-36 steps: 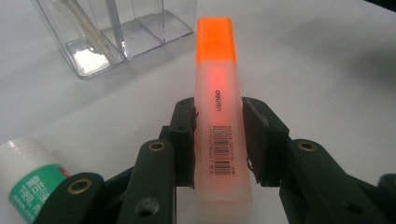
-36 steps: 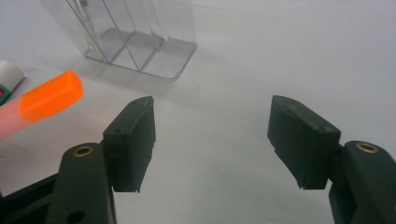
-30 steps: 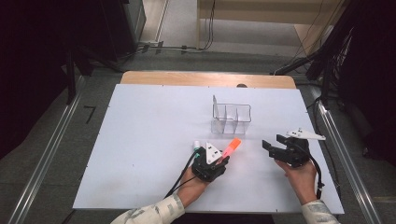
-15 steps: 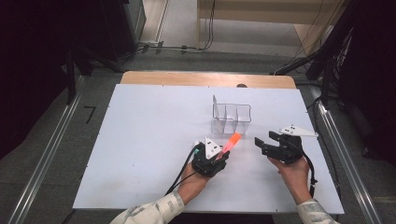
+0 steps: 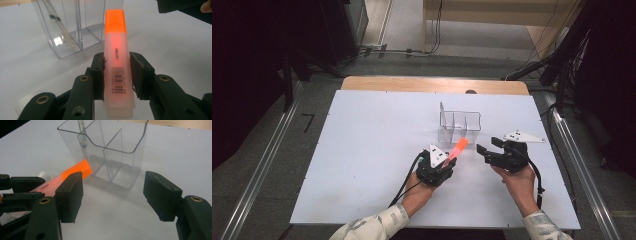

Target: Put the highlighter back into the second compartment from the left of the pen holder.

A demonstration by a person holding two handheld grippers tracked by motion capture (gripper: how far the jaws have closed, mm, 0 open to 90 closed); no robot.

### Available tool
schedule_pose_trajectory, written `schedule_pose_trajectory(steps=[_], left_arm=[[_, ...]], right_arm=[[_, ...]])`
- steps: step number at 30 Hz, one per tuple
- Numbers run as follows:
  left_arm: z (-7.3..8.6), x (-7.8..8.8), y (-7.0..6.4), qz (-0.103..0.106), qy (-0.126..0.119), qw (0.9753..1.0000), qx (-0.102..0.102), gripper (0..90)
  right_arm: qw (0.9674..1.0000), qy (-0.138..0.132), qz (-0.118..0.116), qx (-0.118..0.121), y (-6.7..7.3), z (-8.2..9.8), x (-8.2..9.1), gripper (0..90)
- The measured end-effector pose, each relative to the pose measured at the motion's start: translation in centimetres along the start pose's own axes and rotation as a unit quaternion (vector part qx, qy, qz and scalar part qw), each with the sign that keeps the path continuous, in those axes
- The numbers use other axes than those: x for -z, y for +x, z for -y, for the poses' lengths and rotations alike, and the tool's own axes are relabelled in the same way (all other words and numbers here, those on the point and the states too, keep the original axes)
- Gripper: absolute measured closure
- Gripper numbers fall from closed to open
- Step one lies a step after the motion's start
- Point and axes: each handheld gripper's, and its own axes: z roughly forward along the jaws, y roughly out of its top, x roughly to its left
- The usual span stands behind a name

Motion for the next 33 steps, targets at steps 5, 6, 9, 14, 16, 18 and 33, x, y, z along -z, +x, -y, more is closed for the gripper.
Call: schedule_pose_trajectory(steps=[5,6,9,14,16,18,33], left_arm=[[-0.1,0.1,-0.2,0.001,-0.005,1.0000,0.002,66.3],[-0.1,0.1,-0.2,0.002,-0.005,1.0000,0.001,66.3],[-0.1,0.2,-0.3,0.003,-0.008,1.0000,0.001,66.2],[-0.1,0.3,-0.5,0.006,-0.009,0.9999,0.001,66.2],[-0.1,0.3,-0.5,0.007,-0.010,0.9999,0.000,66.3],[-0.1,0.3,-0.6,0.007,-0.010,0.9999,0.000,66.2],[-0.1,0.5,-0.7,0.005,-0.017,0.9998,0.000,66.2]], right_arm=[[0.9996,-0.003,-0.024,-0.016,0.4,-0.3,-0.5,30.7],[0.9994,-0.003,-0.029,-0.021,0.5,-0.4,-0.6,30.7],[0.9991,-0.002,-0.036,-0.022,0.9,-0.5,-1.0,30.7],[0.9986,0.002,-0.047,-0.025,1.5,-0.6,-1.8,30.7],[0.9984,0.003,-0.051,-0.027,1.7,-0.7,-2.0,30.7],[0.9983,0.005,-0.052,-0.026,1.9,-0.7,-2.3,30.7],[0.9972,0.019,-0.064,-0.032,2.6,-0.6,-3.5,30.7]])
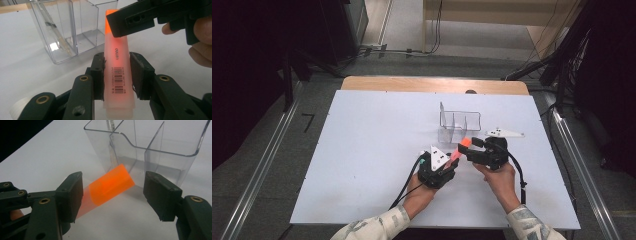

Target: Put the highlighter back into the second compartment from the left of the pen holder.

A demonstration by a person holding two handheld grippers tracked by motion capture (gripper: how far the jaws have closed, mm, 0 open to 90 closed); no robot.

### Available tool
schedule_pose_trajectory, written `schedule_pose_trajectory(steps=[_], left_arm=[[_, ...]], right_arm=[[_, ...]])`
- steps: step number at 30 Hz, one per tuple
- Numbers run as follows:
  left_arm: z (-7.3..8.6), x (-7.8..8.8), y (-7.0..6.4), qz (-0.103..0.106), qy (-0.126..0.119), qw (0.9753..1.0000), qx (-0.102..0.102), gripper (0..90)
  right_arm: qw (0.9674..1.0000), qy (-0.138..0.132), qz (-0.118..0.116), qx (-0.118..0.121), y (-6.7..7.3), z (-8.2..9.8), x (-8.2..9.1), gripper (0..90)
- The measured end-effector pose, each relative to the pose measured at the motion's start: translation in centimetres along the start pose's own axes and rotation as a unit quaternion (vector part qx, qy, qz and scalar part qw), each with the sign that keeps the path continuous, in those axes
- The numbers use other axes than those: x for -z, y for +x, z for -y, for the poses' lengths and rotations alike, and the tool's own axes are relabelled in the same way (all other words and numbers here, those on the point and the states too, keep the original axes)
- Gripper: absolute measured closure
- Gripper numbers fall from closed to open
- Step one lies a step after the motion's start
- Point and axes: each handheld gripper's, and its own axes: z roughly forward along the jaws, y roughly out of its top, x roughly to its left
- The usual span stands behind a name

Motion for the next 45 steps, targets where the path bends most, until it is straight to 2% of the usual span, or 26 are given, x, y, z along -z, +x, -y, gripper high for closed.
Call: schedule_pose_trajectory(steps=[14,18,27,32,37,39,45], left_arm=[[0.0,0.1,0.1,-0.003,-0.005,1.0000,0.004,66.2],[0.0,0.1,0.1,-0.003,-0.004,1.0000,0.005,66.2],[0.1,0.0,0.1,-0.005,-0.004,1.0000,0.005,66.1],[0.2,0.0,0.0,-0.006,-0.003,1.0000,0.006,66.0],[0.3,-0.2,0.1,-0.007,0.005,0.9999,0.008,65.7],[0.4,-0.3,0.1,-0.007,0.006,0.9999,0.009,65.6],[0.5,-0.4,0.2,-0.008,0.007,0.9999,0.007,65.5]], right_arm=[[0.9989,0.003,-0.034,-0.030,-0.1,0.0,-0.6,33.6],[0.9983,0.002,-0.045,-0.038,-0.1,0.0,-0.6,36.8],[0.9945,-0.001,-0.067,-0.080,-0.8,0.0,-0.6,47.8],[0.9874,-0.004,-0.097,-0.125,-1.6,0.1,-0.7,54.5],[0.9837,-0.011,-0.116,-0.136,-1.4,0.0,-0.6,65.3],[0.9811,-0.013,-0.129,-0.144,-1.3,0.0,-0.6,68.7],[0.9770,-0.015,-0.146,-0.155,-1.3,0.0,-0.5,71.3]])
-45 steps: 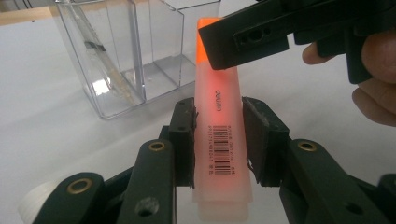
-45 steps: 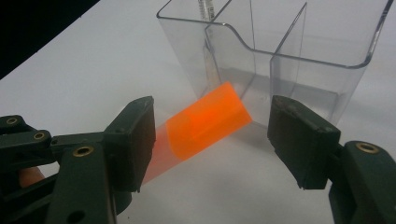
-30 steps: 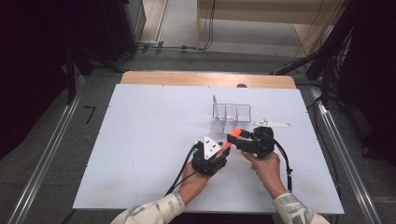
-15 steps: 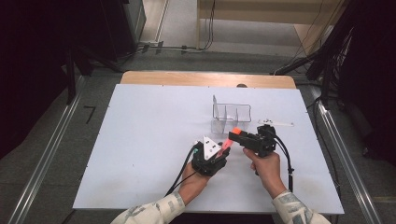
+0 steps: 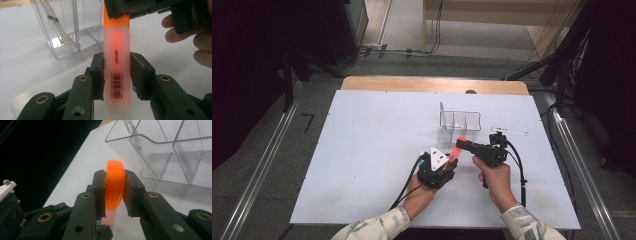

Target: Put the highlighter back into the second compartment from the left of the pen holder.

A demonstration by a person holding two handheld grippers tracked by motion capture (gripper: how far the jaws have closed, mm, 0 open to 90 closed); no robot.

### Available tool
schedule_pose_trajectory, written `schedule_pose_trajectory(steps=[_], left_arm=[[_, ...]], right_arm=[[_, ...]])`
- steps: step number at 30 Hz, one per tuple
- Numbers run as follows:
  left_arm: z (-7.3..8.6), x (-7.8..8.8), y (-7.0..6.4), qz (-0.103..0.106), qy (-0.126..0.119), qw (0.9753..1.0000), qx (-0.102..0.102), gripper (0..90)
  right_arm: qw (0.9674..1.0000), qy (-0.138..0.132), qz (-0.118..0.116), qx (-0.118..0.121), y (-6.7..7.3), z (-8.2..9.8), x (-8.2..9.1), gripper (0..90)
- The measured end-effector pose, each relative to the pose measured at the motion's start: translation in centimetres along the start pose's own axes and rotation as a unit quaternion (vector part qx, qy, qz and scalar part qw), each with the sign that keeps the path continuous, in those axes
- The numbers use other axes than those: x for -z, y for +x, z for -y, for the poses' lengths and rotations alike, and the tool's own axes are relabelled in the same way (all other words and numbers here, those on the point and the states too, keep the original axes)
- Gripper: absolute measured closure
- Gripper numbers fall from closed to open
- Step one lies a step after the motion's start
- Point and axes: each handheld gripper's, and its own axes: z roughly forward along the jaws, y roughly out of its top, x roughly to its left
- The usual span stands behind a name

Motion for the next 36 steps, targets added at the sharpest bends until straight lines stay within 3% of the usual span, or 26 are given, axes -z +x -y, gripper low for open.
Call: schedule_pose_trajectory(steps=[7,13,26,36], left_arm=[[0.1,-0.1,0.1,0.001,0.003,1.0000,-0.002,64.4],[0.2,-0.3,0.1,0.001,0.009,1.0000,-0.004,57.1],[0.1,0.4,0.4,0.013,0.027,0.9996,-0.003,42.4],[-0.2,1.1,0.9,0.005,0.035,0.9993,-0.005,32.8]], right_arm=[[1.0000,0.002,-0.008,-0.001,0.0,0.0,-0.1,71.8],[0.9999,-0.005,-0.014,-0.001,0.2,-0.1,0.2,71.9],[0.9994,-0.027,0.007,0.020,0.2,-0.4,0.9,72.0],[0.9981,-0.049,0.012,0.037,0.8,-1.1,1.3,72.0]])
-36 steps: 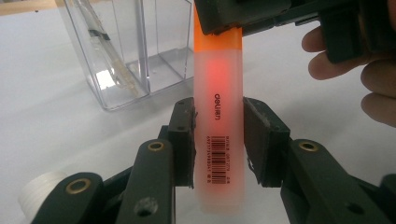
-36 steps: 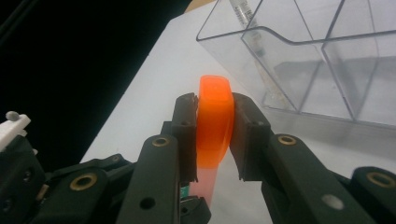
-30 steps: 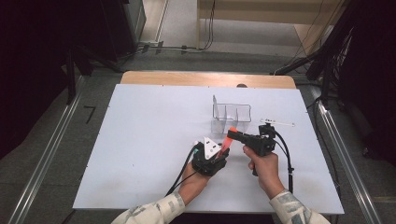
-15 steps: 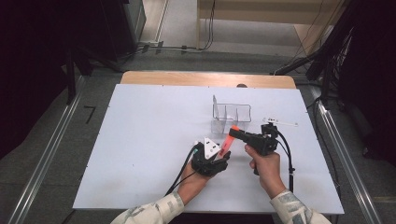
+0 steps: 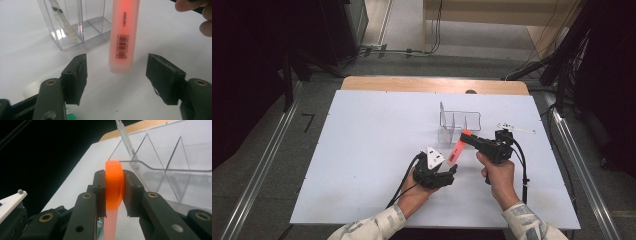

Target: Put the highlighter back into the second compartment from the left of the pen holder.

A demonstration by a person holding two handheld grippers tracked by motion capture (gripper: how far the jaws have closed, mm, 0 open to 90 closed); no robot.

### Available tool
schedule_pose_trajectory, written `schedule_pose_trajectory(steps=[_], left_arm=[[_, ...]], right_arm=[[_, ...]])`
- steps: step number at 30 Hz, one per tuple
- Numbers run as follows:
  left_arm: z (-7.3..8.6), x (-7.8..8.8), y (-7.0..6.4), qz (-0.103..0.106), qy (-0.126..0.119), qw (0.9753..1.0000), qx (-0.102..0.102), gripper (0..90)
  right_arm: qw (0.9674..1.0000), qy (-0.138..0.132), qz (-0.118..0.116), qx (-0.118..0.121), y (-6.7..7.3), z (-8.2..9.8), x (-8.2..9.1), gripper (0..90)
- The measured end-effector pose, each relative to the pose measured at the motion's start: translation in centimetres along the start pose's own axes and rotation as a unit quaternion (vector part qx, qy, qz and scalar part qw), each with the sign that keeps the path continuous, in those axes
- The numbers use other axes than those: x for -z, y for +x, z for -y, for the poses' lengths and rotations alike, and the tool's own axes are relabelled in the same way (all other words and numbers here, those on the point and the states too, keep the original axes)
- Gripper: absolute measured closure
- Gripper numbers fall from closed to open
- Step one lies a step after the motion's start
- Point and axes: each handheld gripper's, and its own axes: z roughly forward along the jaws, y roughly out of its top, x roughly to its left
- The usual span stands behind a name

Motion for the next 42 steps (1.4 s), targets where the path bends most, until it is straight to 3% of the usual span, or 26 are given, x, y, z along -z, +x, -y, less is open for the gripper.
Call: schedule_pose_trajectory(steps=[12,33,42], left_arm=[[0.0,0.6,0.5,-0.018,-0.009,0.9998,-0.004,24.2],[-0.2,2.5,2.4,-0.028,-0.020,0.9993,0.011,23.2],[0.0,3.3,3.6,-0.039,-0.023,0.9988,0.019,23.1]], right_arm=[[0.9997,-0.023,-0.001,-0.002,-0.1,-1.2,0.4,72.0],[0.9985,-0.054,0.007,-0.007,-0.7,-3.0,0.6,72.0],[0.9973,-0.069,0.023,-0.007,-1.3,-3.7,0.9,72.1]])
